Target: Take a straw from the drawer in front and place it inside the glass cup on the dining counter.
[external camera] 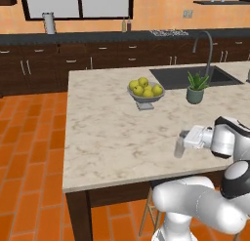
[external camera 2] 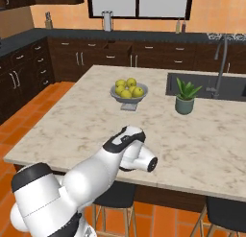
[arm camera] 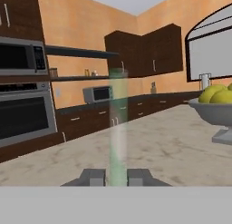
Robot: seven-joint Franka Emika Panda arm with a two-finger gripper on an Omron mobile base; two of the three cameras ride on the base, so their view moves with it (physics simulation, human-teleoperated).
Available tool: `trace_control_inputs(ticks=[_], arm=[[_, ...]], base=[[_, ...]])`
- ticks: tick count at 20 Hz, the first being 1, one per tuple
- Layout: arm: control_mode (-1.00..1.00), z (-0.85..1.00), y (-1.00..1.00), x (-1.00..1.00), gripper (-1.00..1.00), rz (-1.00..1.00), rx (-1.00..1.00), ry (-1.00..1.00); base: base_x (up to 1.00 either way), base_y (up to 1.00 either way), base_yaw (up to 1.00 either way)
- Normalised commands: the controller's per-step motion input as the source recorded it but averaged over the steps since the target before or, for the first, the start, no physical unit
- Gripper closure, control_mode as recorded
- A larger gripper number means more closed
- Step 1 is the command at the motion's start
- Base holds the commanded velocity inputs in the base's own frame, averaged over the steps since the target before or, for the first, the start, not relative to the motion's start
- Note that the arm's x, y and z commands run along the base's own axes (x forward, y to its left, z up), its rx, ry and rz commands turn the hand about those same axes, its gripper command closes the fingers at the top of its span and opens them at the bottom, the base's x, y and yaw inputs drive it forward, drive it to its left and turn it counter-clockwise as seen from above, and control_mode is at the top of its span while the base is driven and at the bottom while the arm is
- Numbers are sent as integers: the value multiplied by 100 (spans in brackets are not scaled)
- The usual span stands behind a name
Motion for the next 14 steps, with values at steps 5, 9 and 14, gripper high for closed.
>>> trace_control_inputs(ticks=[5,9,14], arm=[[-100,0,0,-14,-100,-3,0,0],[-100,7,0,-3,-100,-6,0,0],[-100,25,0,0,-100,-7,0,0]], base=[[0,0,0],[0,0,0],[0,0,0]])
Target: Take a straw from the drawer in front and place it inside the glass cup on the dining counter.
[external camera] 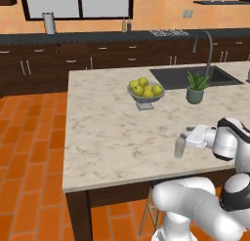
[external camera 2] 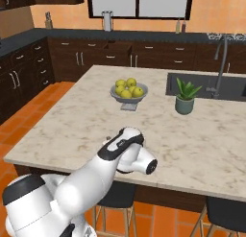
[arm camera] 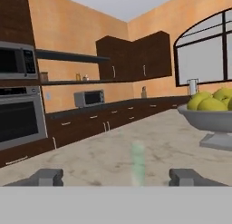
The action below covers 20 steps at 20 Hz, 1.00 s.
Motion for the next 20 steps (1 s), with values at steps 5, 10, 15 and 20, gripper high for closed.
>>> trace_control_inputs(ticks=[5,10,15,20], arm=[[-100,76,0,-23,-100,-8,0,0],[-100,100,0,-58,-100,-7,2,0],[-100,100,22,-36,-100,-5,1,2],[-100,93,58,-30,-100,-7,-2,22]], base=[[0,0,0],[0,0,0],[0,0,0],[0,0,0]])
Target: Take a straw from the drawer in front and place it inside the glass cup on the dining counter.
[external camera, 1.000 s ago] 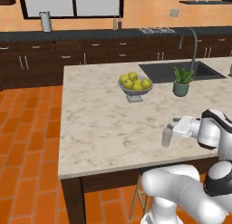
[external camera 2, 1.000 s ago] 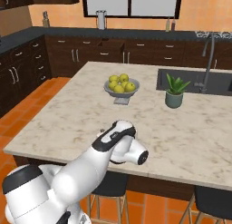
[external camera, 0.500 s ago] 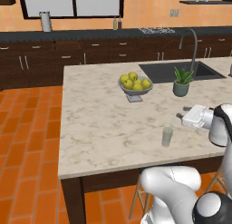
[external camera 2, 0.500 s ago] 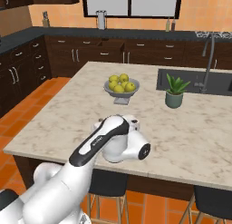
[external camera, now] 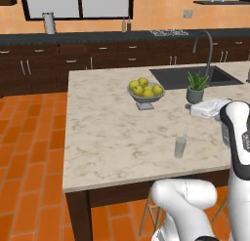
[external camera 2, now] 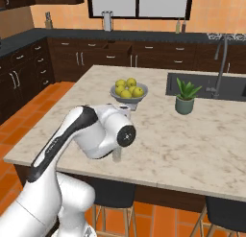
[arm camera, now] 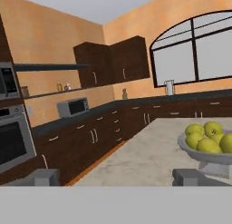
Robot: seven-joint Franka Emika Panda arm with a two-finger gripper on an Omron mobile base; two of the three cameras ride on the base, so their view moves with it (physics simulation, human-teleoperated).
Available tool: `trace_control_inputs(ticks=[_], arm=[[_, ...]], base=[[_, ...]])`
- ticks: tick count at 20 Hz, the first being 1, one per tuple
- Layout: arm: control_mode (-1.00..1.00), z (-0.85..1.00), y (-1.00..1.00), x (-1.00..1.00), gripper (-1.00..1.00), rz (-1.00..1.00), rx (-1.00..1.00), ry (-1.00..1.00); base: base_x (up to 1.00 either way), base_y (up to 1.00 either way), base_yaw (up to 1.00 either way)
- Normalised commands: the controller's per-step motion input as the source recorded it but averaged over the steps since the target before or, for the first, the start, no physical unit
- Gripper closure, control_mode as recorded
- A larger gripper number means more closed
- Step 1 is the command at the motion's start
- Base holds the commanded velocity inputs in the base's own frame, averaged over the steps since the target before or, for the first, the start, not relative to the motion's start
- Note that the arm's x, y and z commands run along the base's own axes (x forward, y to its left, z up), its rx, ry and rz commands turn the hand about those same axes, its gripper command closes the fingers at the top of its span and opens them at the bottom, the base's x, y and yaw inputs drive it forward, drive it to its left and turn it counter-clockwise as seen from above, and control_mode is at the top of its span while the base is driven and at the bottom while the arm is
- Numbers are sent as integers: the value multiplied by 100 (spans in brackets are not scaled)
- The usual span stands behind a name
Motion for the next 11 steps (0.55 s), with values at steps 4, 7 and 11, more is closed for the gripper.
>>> trace_control_inputs(ticks=[4,7,11], arm=[[-100,71,60,-20,-100,-8,-5,35],[-100,36,55,-9,-100,-6,-8,41],[-100,-4,62,-3,-100,-4,-19,44]], base=[[0,0,0],[0,0,0],[0,0,0]])
